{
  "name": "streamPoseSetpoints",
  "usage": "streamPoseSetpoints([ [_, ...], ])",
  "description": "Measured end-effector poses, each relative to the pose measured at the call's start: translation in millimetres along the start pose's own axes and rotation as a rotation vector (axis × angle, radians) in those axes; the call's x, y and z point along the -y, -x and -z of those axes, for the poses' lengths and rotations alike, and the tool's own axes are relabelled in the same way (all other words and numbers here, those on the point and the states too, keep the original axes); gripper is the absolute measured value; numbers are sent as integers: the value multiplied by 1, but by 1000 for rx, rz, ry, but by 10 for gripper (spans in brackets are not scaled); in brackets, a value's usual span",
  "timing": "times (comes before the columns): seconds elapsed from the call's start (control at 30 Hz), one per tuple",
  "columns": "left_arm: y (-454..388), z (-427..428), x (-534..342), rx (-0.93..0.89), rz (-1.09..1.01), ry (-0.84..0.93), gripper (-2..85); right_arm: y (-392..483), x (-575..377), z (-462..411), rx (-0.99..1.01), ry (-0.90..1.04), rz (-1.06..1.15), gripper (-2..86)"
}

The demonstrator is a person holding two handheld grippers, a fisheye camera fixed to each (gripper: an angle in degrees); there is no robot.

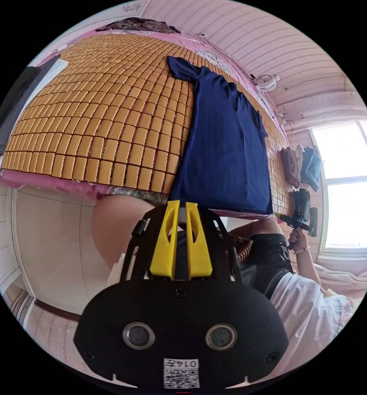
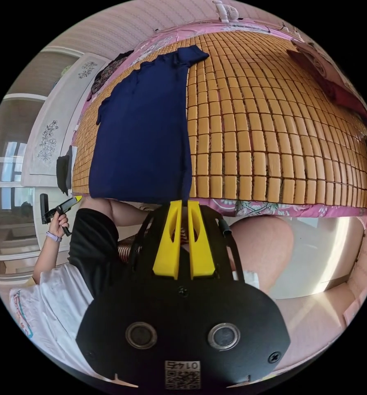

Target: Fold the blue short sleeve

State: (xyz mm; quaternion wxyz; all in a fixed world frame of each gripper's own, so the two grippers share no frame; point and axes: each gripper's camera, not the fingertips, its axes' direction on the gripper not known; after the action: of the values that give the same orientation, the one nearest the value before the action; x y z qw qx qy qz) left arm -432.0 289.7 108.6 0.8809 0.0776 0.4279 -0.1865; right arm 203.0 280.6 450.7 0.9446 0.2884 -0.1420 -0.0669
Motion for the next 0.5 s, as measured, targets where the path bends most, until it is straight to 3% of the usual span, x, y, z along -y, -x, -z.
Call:
streamPoseSetpoints([
  [0.5, -59, 17, 16, -42, -186, -156, 21, 3, -29, 33, 91, -132, 29, 58],
])
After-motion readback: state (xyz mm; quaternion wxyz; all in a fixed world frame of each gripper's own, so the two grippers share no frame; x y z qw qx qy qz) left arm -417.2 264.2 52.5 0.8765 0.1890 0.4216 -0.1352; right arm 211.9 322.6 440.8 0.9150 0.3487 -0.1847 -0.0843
